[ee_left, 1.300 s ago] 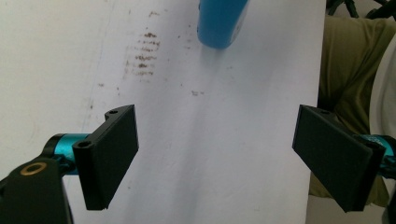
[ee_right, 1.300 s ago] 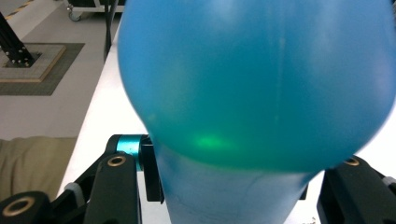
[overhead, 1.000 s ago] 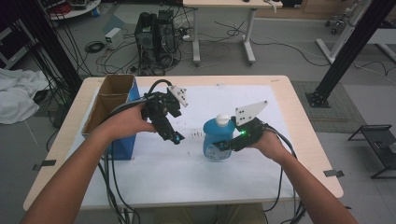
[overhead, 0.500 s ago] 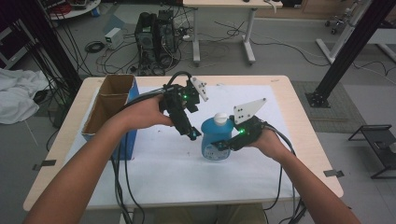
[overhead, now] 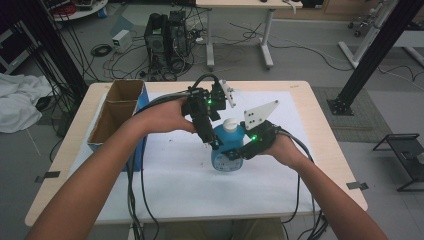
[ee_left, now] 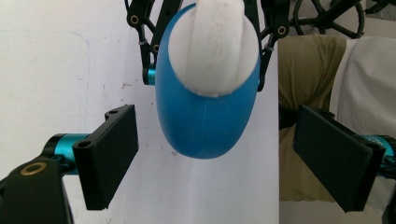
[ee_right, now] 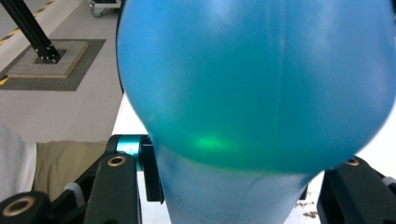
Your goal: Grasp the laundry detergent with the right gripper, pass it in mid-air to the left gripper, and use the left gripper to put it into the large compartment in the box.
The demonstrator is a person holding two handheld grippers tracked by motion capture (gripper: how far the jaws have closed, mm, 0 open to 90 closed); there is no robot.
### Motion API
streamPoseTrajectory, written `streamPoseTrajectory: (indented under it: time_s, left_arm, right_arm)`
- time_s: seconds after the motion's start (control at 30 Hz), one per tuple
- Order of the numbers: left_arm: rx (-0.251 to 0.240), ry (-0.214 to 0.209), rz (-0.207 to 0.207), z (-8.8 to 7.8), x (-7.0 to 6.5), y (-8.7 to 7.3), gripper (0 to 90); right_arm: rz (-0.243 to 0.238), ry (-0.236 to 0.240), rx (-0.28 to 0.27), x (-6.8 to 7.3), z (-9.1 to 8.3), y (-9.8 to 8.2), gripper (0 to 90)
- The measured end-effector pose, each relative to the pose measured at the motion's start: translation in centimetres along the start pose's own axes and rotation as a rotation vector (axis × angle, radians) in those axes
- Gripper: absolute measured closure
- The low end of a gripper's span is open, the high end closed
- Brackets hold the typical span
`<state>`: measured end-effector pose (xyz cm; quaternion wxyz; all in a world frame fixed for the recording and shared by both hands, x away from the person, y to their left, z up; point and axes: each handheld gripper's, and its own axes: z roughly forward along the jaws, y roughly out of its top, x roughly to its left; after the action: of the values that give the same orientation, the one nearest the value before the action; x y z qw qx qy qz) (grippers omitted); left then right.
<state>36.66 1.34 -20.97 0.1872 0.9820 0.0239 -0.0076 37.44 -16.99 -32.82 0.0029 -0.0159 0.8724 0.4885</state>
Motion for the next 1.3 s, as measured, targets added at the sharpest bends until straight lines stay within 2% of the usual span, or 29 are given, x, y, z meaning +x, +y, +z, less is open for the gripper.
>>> streamPoseTrajectory:
  time_s: [0.1,0.33,0.37,0.47,0.53,0.8,0.83,0.97,1.03,1.1,1.3]
  left_arm:
    - [0.012,-0.001,0.003,0.1,0.1,0.4,14.4]
    - [0.046,-0.018,0.018,0.3,0.3,1.7,14.4]
    - [0.049,-0.017,0.022,0.4,0.3,1.9,14.4]
    - [0.056,-0.021,0.027,0.5,0.3,2.2,14.5]
    - [0.062,-0.021,0.028,0.5,0.3,2.3,14.4]
    - [0.098,-0.025,0.028,1.0,0.4,2.3,14.5]
    - [0.105,-0.027,0.024,1.2,0.4,2.3,14.4]
    - [0.103,-0.026,0.028,1.3,0.4,2.4,14.4]
    - [0.123,-0.024,0.034,1.5,0.4,2.5,14.4]
    - [0.136,-0.025,0.039,1.7,0.3,2.6,14.4]
    - [0.136,-0.028,0.043,2.1,0.4,2.7,14.7]
  right_arm:
    - [0.027,0.016,0.016,0.2,0.1,0.1,45.0]
    - [0.021,0.029,0.042,0.3,0.5,0.9,45.0]
    - [0.043,0.045,0.045,0.4,0.5,1.1,45.1]
    - [0.013,0.040,0.036,0.3,0.7,1.5,45.0]
    - [0.029,0.062,0.031,0.3,0.9,1.7,45.0]
    - [0.024,0.062,0.038,0.1,1.1,1.7,45.0]
    - [0.013,0.043,0.042,0.0,1.2,1.7,45.0]
    - [0.008,0.040,0.041,-0.1,1.2,1.7,44.9]
    - [0.026,0.052,0.038,0.0,1.1,1.7,44.9]
    - [0.019,0.044,0.037,0.0,1.1,1.7,44.9]
    - [0.031,0.049,0.047,0.1,0.9,1.7,44.9]
